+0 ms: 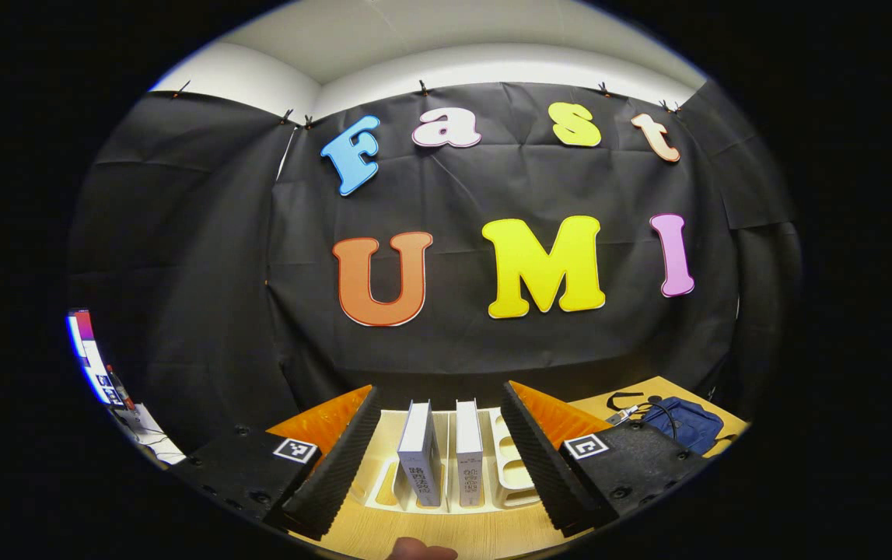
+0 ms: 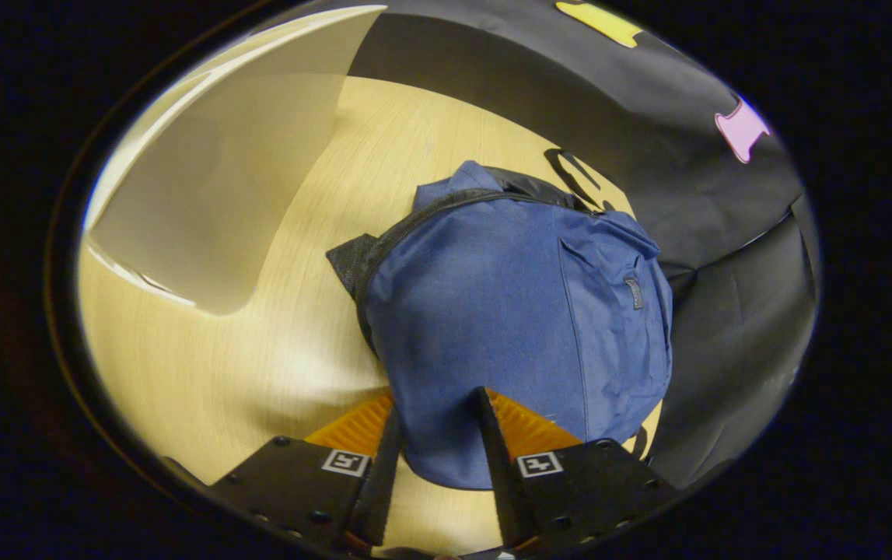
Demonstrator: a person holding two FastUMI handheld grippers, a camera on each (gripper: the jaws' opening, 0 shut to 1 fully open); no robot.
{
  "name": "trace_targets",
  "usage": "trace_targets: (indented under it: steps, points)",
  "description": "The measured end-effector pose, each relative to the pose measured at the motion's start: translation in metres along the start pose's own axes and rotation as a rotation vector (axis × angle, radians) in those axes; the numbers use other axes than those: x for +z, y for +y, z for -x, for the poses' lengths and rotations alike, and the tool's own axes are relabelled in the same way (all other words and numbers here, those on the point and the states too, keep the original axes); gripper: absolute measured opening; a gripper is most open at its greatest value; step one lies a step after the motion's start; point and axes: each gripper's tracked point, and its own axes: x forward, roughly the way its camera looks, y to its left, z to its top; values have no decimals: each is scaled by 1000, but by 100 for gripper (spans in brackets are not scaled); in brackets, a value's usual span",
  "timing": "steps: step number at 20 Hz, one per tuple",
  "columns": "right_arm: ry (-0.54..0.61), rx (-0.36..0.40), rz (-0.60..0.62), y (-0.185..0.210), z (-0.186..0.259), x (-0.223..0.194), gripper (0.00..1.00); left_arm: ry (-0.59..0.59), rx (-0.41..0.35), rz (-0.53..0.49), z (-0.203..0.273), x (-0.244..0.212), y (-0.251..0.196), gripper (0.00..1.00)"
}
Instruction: Open the schoolbag, grab two books from the bookshelf and put them into the schoolbag.
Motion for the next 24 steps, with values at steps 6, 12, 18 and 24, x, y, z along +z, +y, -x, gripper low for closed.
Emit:
trace_targets:
  steps: [6, 12, 18, 24]
  points:
    - [4, 14, -9, -4, 4, 0, 8, 6, 0, 2, 1, -2, 0, 99]
    - [-3, 100, -20, -10, 17, 6, 0, 13, -13, 10, 0, -5, -6, 99]
    - [-81, 157, -27, -37, 61, 17, 0, 23, -32, 11, -6, -8, -17, 99]
    - [-150, 217, -55, -92, 102, 32, 1, 64, -55, 21, -19, -18, -28, 99]
